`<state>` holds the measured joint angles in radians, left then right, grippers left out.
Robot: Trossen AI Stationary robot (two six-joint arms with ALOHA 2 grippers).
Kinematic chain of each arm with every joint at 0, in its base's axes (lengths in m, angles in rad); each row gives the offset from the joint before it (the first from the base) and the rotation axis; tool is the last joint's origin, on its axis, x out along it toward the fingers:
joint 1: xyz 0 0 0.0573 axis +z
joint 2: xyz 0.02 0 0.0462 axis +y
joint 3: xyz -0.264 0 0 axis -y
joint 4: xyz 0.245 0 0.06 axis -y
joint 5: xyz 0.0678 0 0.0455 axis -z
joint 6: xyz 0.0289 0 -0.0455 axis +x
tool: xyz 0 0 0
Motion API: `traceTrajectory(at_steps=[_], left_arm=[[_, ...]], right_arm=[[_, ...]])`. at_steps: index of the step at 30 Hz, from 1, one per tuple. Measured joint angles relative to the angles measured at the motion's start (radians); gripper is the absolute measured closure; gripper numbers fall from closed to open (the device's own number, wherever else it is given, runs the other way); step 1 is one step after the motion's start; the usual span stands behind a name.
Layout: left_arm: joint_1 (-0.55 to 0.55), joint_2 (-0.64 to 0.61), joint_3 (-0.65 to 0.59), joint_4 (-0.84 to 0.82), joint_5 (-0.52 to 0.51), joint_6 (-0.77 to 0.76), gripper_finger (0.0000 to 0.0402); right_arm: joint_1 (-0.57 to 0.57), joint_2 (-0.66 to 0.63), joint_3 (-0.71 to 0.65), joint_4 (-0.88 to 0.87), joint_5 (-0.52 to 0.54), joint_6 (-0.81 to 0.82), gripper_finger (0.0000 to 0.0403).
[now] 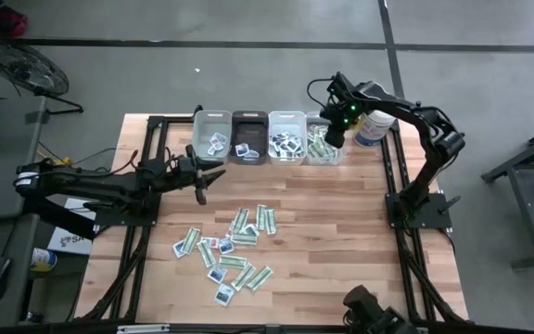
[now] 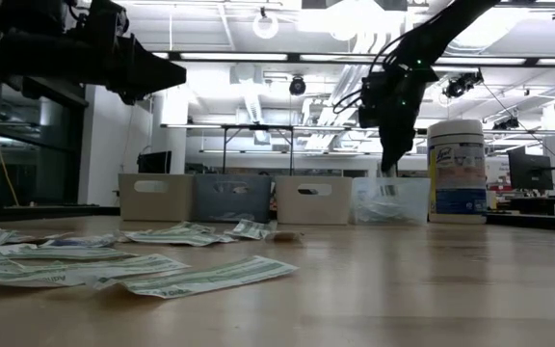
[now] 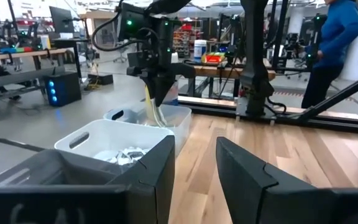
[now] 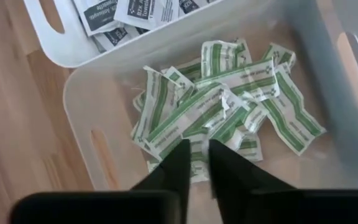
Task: Pick & Place First Aid Supplies
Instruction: Put the green bandage into the transparent bin
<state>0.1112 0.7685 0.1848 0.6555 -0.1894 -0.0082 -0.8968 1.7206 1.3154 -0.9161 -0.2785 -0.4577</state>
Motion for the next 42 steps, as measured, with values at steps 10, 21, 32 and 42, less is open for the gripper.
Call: traceTrajectory(at_steps=[10,21,32,42], left_arm=[[0.000,0.000,0.000,-0.051,0.085,-0.033,0.0287],[0.000,0.000,0.000,-0.177,0.208,-0.074,0.0287],[0.000,0.002,0.000,-0.424,0.314,-0.025,0.0287],[0.000,0.036,0.000,-0.465,0.305,0.016,0.0287]], right_arm=[[0.003,-0.016,0.001,0.004,0.043,0.093,0.0220],[0.019,-0.116,0.142,-0.028,0.113,0.210,0.0188],[0.201,-0.262,0.160,-0.073,0.130,0.393,0.0191],[0.437,-0.292,0.010,-0.013,0.351,0.547,0.0194]])
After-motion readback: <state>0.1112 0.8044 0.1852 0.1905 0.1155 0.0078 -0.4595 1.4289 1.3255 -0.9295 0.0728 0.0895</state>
